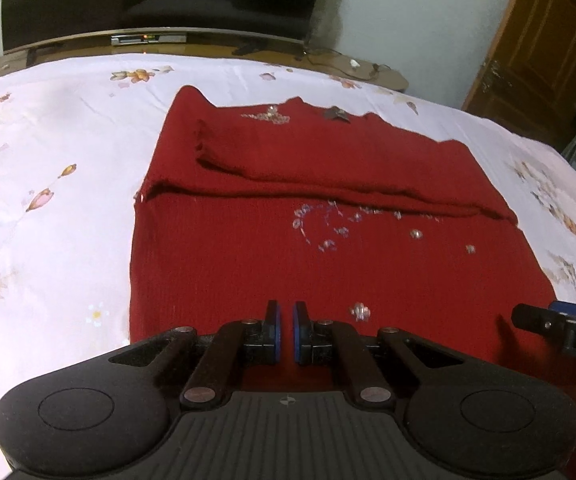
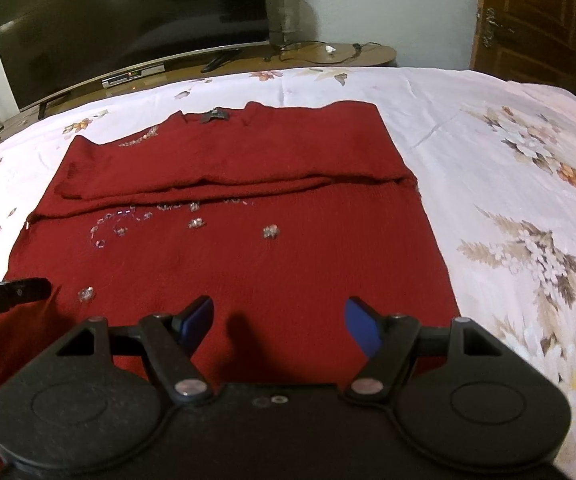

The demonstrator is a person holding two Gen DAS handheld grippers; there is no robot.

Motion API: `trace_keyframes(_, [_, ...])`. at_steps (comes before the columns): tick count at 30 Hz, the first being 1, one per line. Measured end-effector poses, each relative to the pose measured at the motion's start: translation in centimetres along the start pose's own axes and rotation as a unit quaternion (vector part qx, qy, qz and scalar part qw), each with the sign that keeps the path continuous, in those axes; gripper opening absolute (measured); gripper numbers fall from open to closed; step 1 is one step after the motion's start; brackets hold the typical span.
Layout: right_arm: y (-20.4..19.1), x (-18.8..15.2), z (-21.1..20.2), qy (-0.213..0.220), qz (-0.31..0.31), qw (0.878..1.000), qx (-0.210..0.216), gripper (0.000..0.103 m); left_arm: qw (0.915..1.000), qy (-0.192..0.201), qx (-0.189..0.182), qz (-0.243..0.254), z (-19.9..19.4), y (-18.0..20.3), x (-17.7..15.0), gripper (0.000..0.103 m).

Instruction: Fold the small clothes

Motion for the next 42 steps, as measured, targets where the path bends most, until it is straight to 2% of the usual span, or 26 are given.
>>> trace_keyframes(9, [0.3, -1.6, -1.3, -0.011, 0.003, 1.0, -0.013, 0.072, 0.9999, -0.008, -0.008, 0.003, -1.7, -0.4, -1.6, 0.003])
trace_keyframes(16, [0.8, -2.3, -2.0, -0.021, -0.015, 1.0, 0.007, 0.072, 0.9998, -0.01, 0.014, -0.011, -4.3, -1.2, -3.2, 0.003])
trace_keyframes(23, [4.0, -3.9, -3.8, -0.039, -0.023, 0.999, 0.016, 0.072, 0.9986, -0.019, 0.046, -0.02, -8.1, -2.2, -5.8, 0.003])
trace_keyframes(28, [6.7, -5.5, -5.5, -0.057, -0.025, 0.998, 0.019, 0.072, 0.9974, -0.028, 0.054, -0.037, -10.7, -2.2, -7.4, 0.003])
trace_keyframes(36, [8.1, -7.2, -7.9, -0.067, -0.036, 0.997, 0.027, 0.072, 0.9949, -0.033, 0.069, -0.065, -13.2, -2.1, -9.4, 0.003])
trace_keyframes(42, [8.9, -8.4, -8.6, -0.085, -0.017, 0.996, 0.032, 0.073, 0.9934, -0.039, 0.074, -0.078, -14.4, -2.2, -10.0, 0.003])
Point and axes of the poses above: each gripper's, at about its wrist camera, not at the fingertips, and z roughly the way its jaws point, y to its right, x to its top, the point moved 9 cm from there along z, roughly the way its jaws point, and after that the axes turned 15 degrees about y, right-handed, at the moved point
